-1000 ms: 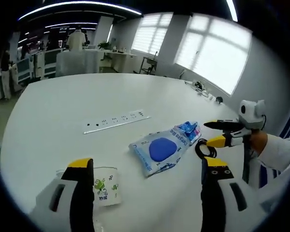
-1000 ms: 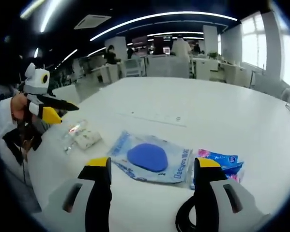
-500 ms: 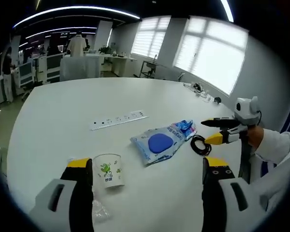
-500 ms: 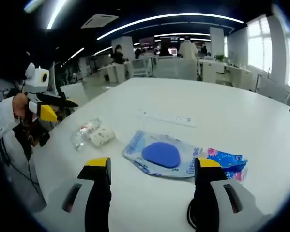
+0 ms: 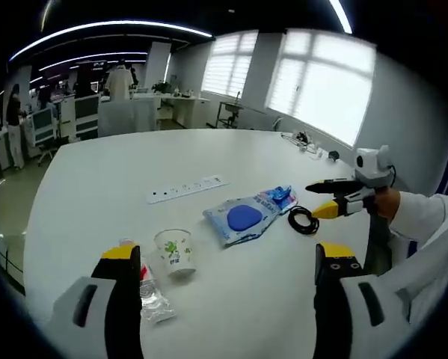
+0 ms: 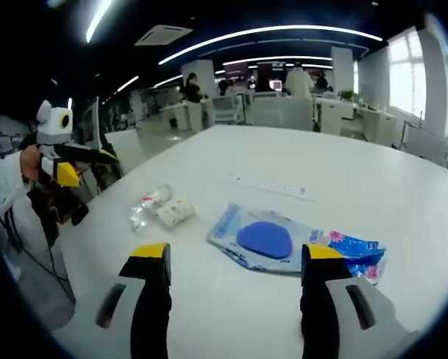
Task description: Arrange the tabletop items into an orderly group along one side of the table until the central work area is clear of visible clutter.
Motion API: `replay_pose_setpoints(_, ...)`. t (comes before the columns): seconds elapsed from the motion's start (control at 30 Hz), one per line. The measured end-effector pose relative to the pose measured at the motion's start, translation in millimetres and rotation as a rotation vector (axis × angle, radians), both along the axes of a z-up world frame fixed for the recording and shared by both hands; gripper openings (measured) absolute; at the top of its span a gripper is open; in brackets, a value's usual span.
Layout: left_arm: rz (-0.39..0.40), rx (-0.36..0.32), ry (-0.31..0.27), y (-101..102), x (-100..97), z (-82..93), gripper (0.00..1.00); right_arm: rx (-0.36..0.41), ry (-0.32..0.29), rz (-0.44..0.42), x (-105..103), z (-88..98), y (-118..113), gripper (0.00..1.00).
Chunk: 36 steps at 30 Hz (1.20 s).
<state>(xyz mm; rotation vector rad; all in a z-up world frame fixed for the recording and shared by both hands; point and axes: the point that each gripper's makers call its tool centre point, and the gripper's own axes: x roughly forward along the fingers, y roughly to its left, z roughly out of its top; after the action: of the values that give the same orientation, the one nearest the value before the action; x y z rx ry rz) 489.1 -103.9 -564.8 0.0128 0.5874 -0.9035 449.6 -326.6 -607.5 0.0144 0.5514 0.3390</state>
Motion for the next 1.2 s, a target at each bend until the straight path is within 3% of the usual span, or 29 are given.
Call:
replay_pose_setpoints(0.23,0.003,0.003,-0.027,14.9,-11.7,13.9,1.00,0.013,-0.020,0.035,-5.9,10.8,15.0,0.70)
replay_pose_setpoints(0.73,0.004,-0.024,-0.046,41.3,-32.8,26.7,1.00,0.020,-0.036,0.108,-11.8,26.7,50.0,0.74)
replay_pose_setpoints(1.2,0.038,-0.047,-0.034,64.0,-35.0,19.3,1.00,0.007,-0.035,0.183,1.6,29.6,79.0,0.74)
